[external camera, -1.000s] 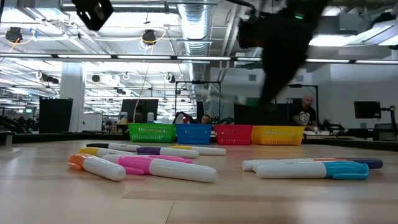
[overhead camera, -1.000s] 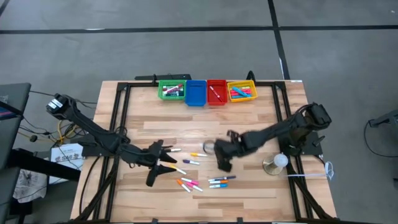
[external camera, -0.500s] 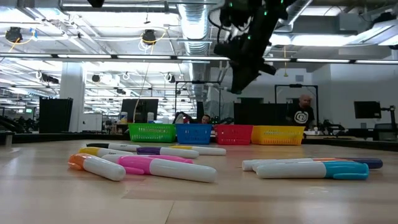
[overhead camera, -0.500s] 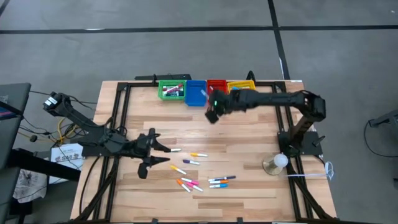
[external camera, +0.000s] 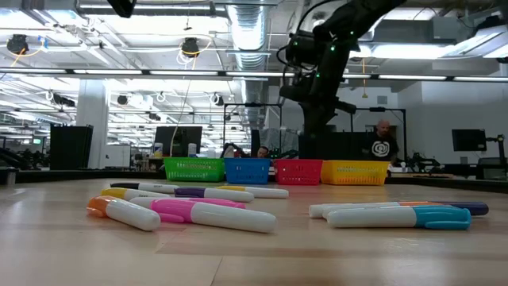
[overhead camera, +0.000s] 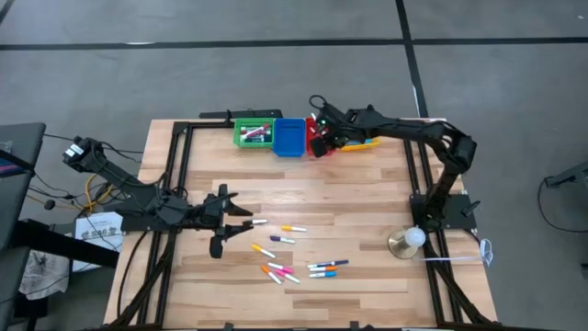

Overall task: Pick & Place Markers
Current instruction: Put the small green marker pen into the red bin

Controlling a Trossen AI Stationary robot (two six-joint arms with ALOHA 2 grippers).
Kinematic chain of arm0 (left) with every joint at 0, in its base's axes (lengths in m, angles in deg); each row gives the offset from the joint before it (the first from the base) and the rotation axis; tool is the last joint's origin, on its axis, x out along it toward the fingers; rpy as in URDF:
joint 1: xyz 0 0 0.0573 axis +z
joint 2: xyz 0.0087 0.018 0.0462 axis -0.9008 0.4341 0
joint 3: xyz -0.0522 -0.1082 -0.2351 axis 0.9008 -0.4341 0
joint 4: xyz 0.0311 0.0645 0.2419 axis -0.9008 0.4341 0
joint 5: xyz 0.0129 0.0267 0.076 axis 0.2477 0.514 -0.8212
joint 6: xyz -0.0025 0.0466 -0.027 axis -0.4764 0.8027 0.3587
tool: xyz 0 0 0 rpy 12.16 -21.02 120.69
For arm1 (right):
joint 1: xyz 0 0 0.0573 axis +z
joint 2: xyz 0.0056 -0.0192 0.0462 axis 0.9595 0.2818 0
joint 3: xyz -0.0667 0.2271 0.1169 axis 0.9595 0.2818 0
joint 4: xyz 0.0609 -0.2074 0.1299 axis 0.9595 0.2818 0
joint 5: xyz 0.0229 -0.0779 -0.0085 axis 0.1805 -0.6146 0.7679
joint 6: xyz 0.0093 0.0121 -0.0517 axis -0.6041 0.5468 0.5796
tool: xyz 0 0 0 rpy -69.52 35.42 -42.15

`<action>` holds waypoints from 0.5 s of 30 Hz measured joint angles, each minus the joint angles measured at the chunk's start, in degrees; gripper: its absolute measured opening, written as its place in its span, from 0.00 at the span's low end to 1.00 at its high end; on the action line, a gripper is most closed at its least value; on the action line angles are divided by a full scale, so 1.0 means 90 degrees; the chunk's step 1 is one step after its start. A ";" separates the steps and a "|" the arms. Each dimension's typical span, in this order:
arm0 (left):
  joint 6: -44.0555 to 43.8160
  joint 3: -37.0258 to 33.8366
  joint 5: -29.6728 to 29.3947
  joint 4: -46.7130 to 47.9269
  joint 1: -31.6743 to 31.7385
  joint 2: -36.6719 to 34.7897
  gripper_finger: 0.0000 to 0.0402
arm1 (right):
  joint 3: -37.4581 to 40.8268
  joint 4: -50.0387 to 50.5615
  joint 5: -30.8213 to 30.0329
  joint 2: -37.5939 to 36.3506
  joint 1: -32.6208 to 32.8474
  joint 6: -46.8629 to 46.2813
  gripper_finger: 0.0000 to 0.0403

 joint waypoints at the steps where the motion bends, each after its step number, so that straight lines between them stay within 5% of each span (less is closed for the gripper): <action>1: -0.0004 0.0000 0.0004 0.0000 0.0036 -0.0002 0.41 | -0.0002 0.0032 -0.0002 0.0056 0.0002 0.0012 0.07; 15: -0.0019 0.0000 0.0023 0.0090 0.0127 0.0001 0.41 | 0.0004 -0.0173 0.0135 0.0378 -0.0254 0.0082 0.15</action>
